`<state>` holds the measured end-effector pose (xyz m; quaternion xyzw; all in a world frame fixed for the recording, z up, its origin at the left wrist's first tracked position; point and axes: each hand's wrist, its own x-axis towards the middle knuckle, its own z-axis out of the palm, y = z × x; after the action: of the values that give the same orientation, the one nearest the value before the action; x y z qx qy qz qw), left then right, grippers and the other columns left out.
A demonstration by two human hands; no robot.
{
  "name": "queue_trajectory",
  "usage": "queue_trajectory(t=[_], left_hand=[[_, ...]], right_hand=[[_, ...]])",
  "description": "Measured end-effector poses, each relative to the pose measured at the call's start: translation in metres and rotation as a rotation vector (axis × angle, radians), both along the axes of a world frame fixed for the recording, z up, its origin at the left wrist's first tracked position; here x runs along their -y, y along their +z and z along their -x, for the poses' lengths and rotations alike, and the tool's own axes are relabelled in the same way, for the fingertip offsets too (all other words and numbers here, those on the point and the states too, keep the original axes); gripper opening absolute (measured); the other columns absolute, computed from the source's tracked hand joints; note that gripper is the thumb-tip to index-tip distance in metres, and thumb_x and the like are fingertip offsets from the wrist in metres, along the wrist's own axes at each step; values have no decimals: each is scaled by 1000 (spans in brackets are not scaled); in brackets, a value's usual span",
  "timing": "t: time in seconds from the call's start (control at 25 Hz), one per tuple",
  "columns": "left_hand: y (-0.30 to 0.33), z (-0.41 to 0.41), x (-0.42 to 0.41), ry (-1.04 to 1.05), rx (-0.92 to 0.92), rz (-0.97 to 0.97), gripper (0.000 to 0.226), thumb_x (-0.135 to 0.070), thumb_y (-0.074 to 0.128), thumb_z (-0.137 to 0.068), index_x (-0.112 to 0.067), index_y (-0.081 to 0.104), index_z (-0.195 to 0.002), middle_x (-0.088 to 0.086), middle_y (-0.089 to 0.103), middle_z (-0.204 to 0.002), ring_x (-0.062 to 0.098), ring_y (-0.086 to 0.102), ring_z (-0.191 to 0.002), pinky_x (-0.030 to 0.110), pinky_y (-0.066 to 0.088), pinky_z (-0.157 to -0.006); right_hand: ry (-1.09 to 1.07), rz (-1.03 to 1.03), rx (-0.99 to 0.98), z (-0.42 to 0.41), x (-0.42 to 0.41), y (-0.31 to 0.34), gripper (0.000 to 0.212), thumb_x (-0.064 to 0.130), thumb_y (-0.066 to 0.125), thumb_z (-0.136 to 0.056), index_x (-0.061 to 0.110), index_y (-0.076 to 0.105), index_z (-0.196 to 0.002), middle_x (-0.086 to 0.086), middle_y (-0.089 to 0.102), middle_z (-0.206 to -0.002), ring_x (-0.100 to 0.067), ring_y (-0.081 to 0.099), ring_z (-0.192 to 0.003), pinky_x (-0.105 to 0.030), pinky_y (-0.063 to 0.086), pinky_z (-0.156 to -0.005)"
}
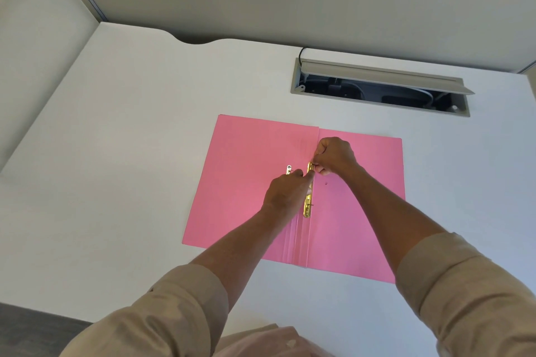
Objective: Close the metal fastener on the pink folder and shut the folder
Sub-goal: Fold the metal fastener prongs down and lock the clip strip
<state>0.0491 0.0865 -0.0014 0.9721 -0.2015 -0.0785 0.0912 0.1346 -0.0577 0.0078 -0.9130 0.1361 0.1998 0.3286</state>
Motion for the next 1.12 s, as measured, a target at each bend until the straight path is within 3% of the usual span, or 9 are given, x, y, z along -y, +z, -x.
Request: queue_trajectory(t=[0.2, 0.36, 0.52, 0.72, 0.8, 0.96, 1.12], left_hand=[[-3, -1, -1, 6, -41, 23, 39, -22, 55, -98, -16, 50, -136, 9, 62, -92, 33, 68, -75, 37, 58, -62], [-5, -10, -7, 32, -97, 74, 35, -26, 52, -99, -20, 54, -134, 10, 62, -94, 34, 65, -80, 33, 50, -61], [-2, -7, -8, -15, -145, 103, 39, -26, 55, -98, -21, 54, -136, 10, 62, -90, 32, 64, -82, 34, 50, -63], [5, -17, -8, -32, -212, 2, 43, -29, 54, -96, -24, 50, -138, 9, 64, -101, 30, 62, -94, 33, 43, -64], [10, -13, -7, -32, -249, -4, 46, -24, 56, -93, -23, 50, -138, 8, 65, -104, 30, 62, -96, 34, 48, -68], [14, -11, -9, -7, -284, 58, 47, -22, 57, -91, -22, 52, -137, 9, 66, -112, 31, 62, -103, 41, 55, -82], [13, -10, -9, -36, -267, 50, 49, -25, 59, -91, -23, 52, -139, 8, 67, -109, 30, 62, -101, 41, 55, -81]], right_hand=[[-20, -39, 25, 3, 1, -1, 8, 5, 70, -83, 2, 68, -91, -11, 76, -74, -22, 76, -65, -42, 64, -77], [-64, -165, 12, 15, 7, 6, 15, 6, 72, -85, 7, 65, -99, -15, 76, -86, -23, 75, -65, -36, 64, -70], [-160, -141, 38, 54, 11, 13, 3, 7, 67, -87, 9, 68, -85, -16, 75, -79, -32, 75, -70, -44, 65, -73], [-245, -242, -200, 99, -8, 24, 18, 19, 72, -87, 0, 69, -88, -14, 74, -78, -23, 69, -58, -28, 58, -48], [-235, -256, -239, 113, -13, 25, 21, 21, 74, -85, 1, 70, -84, -12, 76, -75, -27, 72, -62, -31, 61, -54], [-285, -207, -122, 135, -15, 21, 4, 3, 69, -83, 0, 71, -84, -17, 76, -75, -30, 75, -64, -43, 65, -70], [-218, -140, 43, 157, -17, 12, 19, 2, 58, -87, 13, 72, -81, -8, 73, -71, -30, 73, -65, -41, 64, -70]])
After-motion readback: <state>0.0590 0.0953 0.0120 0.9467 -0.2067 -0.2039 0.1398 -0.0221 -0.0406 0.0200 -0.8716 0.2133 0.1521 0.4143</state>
